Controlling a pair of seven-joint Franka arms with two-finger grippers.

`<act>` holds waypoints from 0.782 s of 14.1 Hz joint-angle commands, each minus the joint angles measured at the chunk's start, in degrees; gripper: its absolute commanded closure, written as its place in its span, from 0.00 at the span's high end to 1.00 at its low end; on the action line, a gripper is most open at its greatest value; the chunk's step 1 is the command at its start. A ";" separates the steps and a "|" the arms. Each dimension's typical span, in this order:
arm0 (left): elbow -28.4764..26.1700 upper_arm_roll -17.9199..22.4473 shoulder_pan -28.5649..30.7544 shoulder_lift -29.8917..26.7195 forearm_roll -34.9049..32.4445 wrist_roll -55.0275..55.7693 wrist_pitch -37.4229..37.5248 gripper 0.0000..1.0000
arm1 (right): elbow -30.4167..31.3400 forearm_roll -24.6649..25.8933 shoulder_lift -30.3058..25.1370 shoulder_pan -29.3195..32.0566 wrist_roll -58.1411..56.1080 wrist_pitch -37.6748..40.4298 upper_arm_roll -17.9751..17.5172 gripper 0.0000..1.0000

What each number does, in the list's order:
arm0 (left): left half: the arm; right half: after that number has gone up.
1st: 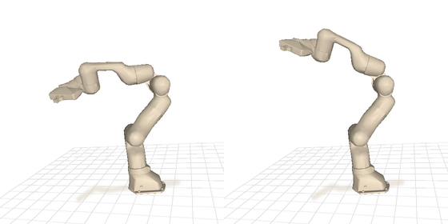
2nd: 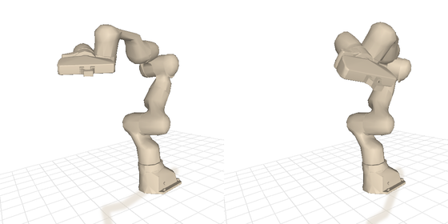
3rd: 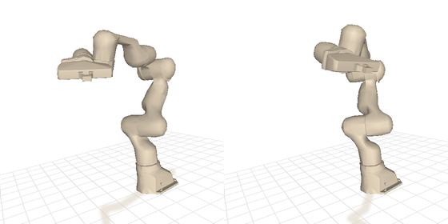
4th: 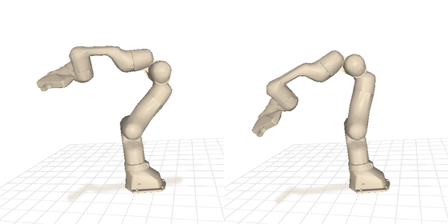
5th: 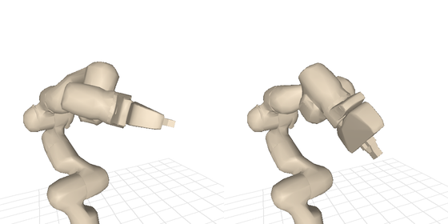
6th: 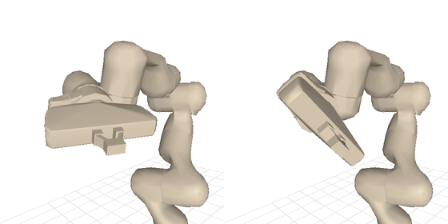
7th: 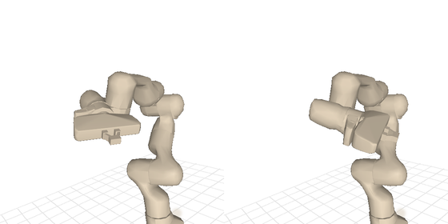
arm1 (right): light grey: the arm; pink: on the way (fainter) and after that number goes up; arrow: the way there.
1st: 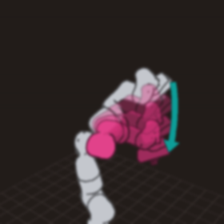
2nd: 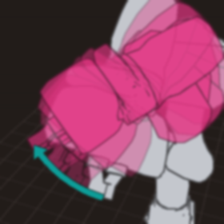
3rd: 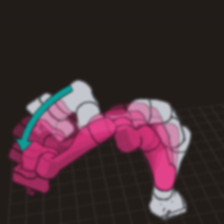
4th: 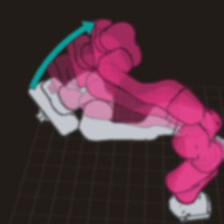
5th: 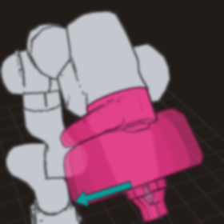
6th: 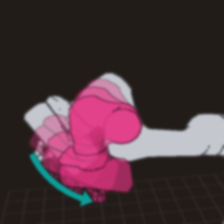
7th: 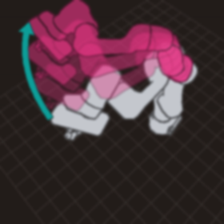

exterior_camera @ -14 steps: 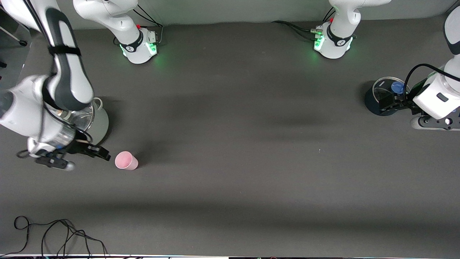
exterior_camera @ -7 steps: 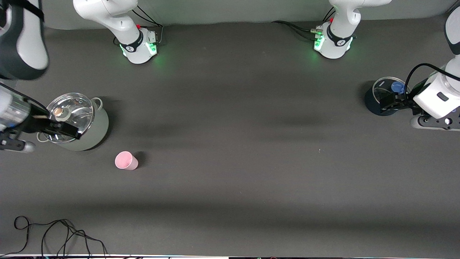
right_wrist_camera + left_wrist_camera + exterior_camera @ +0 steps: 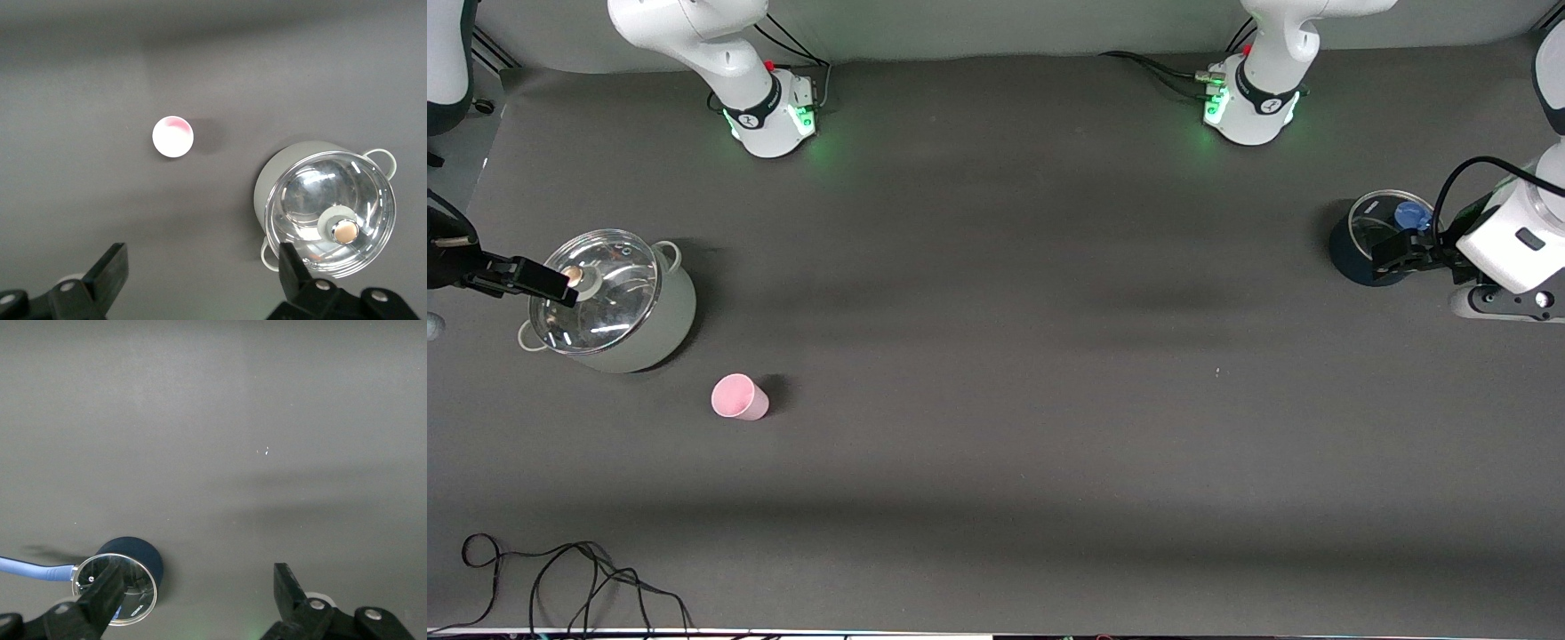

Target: Transfer pink cup from left to right arm

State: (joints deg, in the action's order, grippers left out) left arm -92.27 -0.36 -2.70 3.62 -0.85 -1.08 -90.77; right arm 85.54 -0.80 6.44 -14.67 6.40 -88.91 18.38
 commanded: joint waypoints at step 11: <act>-0.36 -0.69 1.03 -0.63 -0.03 -1.03 -0.11 1.00 | 1.01 1.42 -2.74 10.09 -1.13 0.50 -9.68 1.00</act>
State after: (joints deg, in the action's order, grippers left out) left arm -92.30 -0.56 -2.23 3.62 -0.85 -1.27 -90.77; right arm 85.38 -0.15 6.44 -7.51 6.39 -88.77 10.35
